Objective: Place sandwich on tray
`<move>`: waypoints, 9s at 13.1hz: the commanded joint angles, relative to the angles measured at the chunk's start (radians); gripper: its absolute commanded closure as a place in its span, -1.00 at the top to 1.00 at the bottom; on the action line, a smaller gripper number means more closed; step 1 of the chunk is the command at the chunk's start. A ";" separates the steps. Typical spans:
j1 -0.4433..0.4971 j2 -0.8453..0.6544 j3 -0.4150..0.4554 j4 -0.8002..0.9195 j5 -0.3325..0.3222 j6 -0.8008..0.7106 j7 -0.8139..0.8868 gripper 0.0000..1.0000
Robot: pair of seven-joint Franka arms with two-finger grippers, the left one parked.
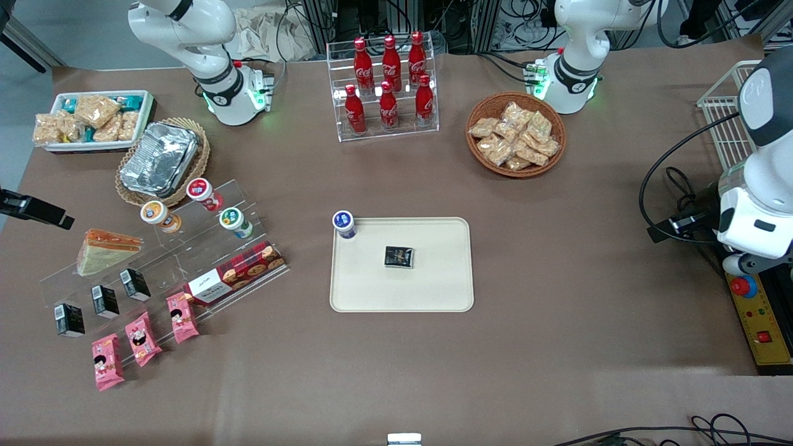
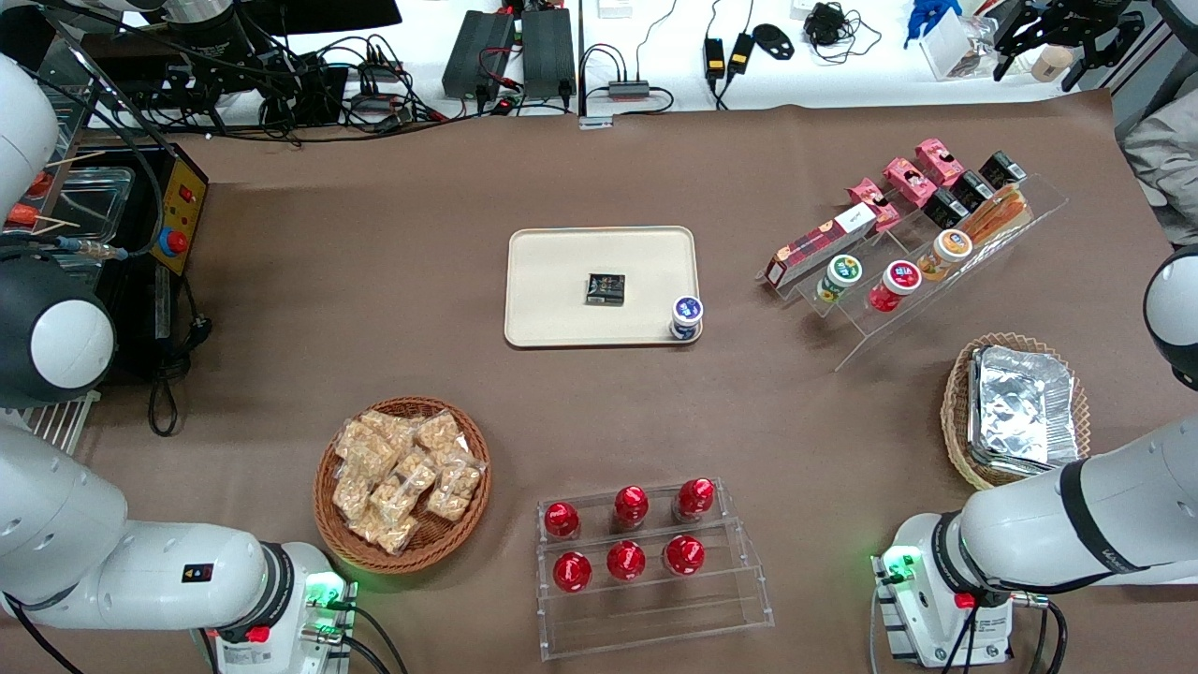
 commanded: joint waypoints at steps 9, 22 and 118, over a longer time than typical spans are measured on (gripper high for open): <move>-0.141 0.108 -0.043 -0.107 0.098 0.168 0.381 0.93; -0.169 0.150 -0.043 -0.310 0.122 0.283 0.381 0.93; 0.226 0.046 -0.207 0.014 0.156 0.010 -0.430 0.93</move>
